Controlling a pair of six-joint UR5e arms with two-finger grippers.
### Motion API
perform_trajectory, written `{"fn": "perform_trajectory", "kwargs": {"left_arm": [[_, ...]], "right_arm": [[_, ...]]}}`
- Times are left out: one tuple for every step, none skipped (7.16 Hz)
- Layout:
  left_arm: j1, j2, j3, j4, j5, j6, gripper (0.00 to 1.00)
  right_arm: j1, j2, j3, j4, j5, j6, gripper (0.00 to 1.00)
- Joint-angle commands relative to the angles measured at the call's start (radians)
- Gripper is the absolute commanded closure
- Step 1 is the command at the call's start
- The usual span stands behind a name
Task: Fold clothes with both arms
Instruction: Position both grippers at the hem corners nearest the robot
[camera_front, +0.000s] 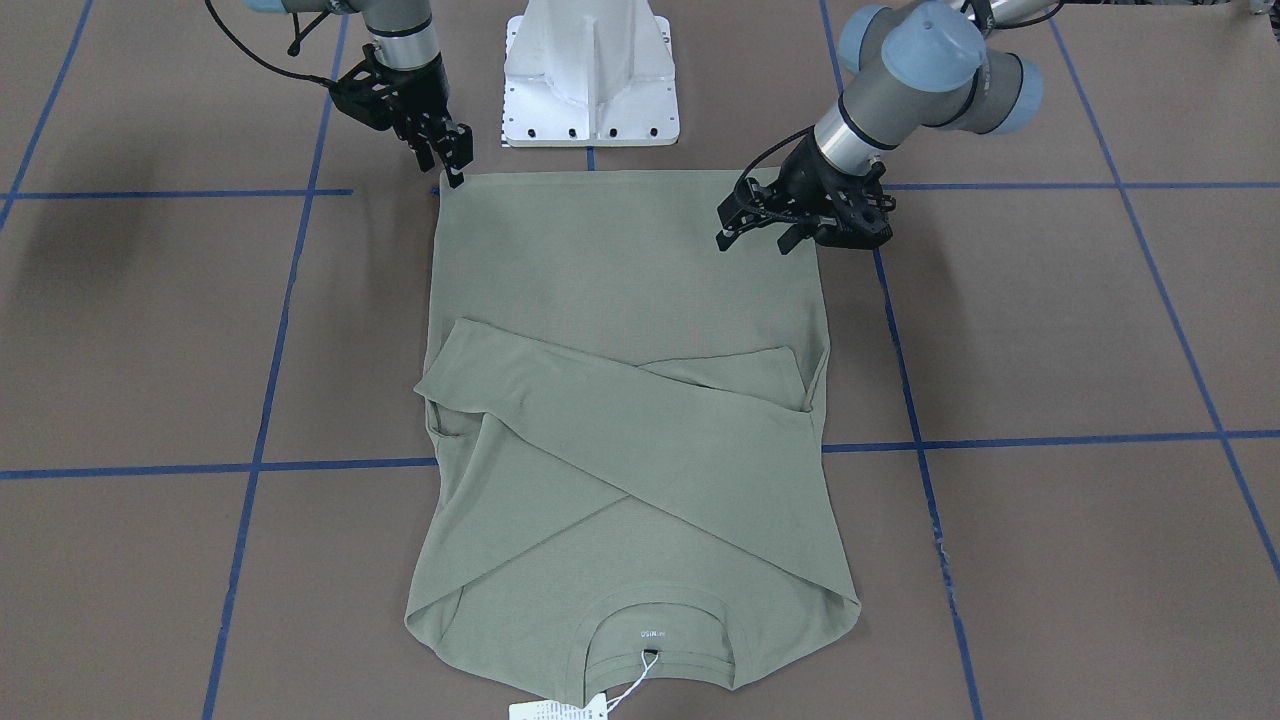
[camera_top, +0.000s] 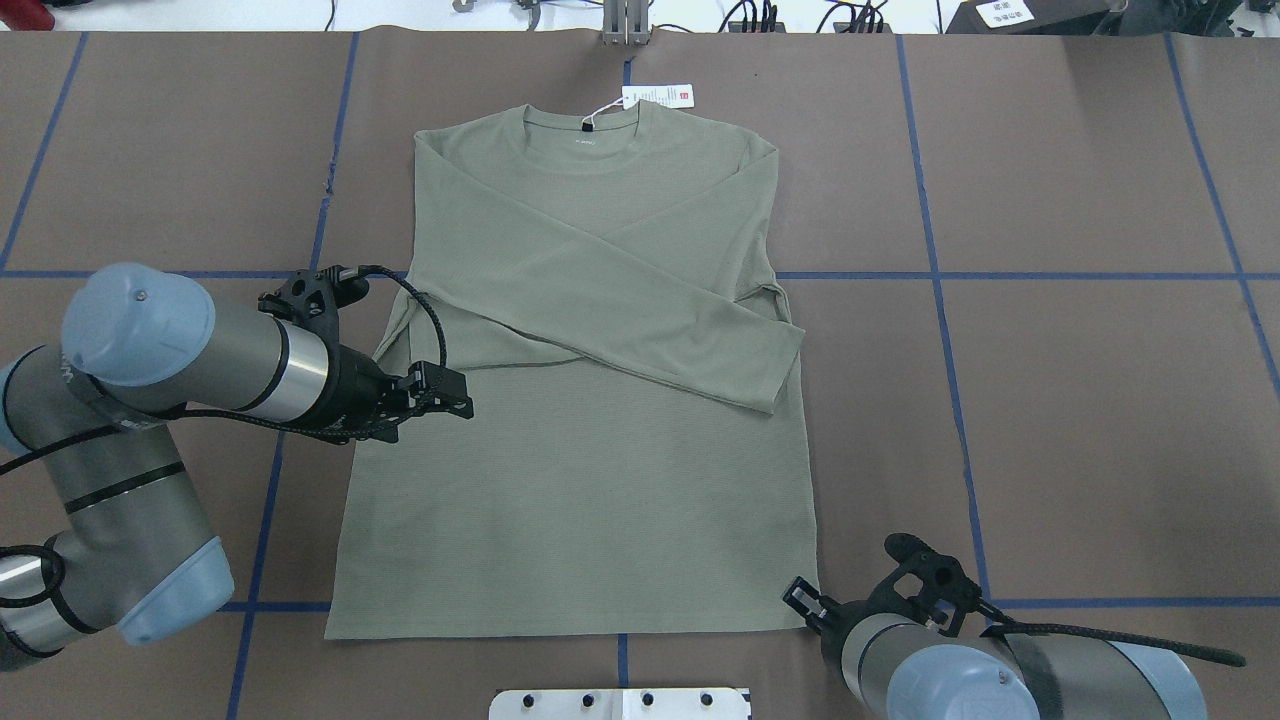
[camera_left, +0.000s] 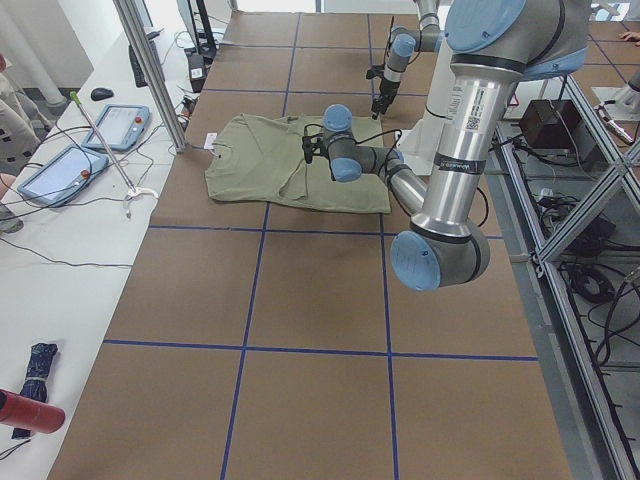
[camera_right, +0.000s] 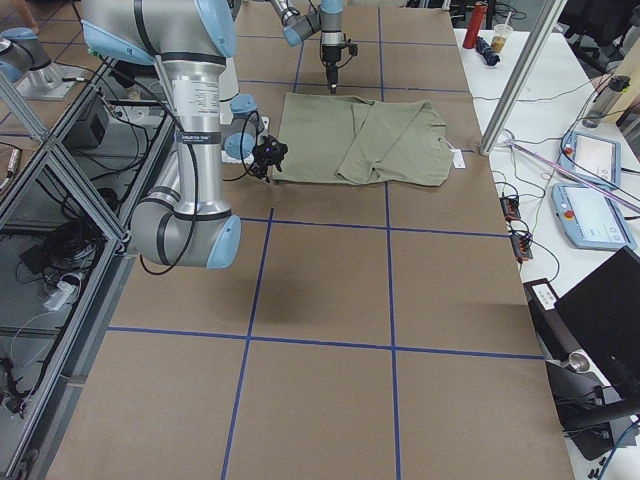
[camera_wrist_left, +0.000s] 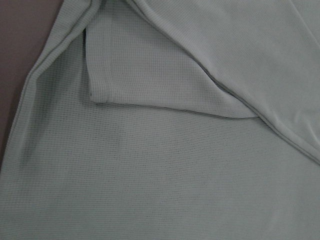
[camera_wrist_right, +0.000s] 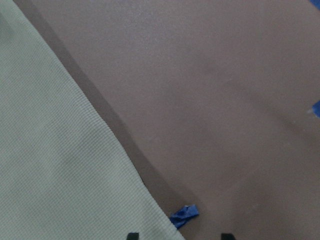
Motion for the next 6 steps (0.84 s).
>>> {"fn": "perform_trajectory", "kwargs": {"left_arm": [[-0.002, 0.002, -0.014, 0.000, -0.014, 0.008, 0.04], [-0.003, 0.005, -0.014, 0.006, -0.011, 0.006, 0.04], [-0.002, 0.004, -0.012, 0.008, -0.009, 0.006, 0.03], [-0.006, 0.007, -0.017, 0.006, 0.001, 0.005, 0.03], [-0.003, 0.037, -0.037, 0.005, 0.006, 0.000, 0.03], [0.013, 0.085, -0.070, 0.006, 0.065, -0.003, 0.04]], "right_arm": [[0.000, 0.003, 0.001, -0.003, 0.000, 0.003, 0.81], [-0.002, 0.008, 0.001, -0.003, 0.002, 0.003, 0.91], [-0.002, 0.009, 0.003, -0.003, 0.003, 0.003, 1.00], [0.000, 0.009, 0.012, -0.003, 0.006, 0.003, 1.00], [0.006, 0.003, 0.035, -0.003, 0.008, 0.002, 1.00], [0.015, -0.006, 0.068, -0.003, 0.008, 0.002, 1.00]]}}
